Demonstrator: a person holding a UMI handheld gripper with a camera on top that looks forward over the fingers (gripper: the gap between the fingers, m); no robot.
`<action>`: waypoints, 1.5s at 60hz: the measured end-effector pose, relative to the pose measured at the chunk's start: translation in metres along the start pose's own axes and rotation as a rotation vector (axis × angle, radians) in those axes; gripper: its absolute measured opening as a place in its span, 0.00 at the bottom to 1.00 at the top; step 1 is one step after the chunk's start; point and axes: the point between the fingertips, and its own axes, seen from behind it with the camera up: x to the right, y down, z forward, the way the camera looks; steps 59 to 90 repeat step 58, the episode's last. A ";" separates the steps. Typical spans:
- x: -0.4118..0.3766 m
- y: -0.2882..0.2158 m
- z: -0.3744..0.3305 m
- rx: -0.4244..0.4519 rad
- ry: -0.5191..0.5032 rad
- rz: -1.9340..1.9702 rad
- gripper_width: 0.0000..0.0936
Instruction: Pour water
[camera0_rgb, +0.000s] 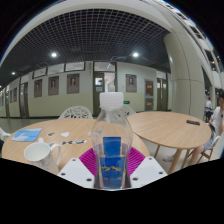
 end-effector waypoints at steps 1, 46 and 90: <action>0.000 0.004 0.002 -0.010 -0.008 0.003 0.37; -0.096 0.021 -0.206 -0.096 -0.170 0.020 0.91; -0.149 0.047 -0.261 -0.085 -0.285 0.016 0.92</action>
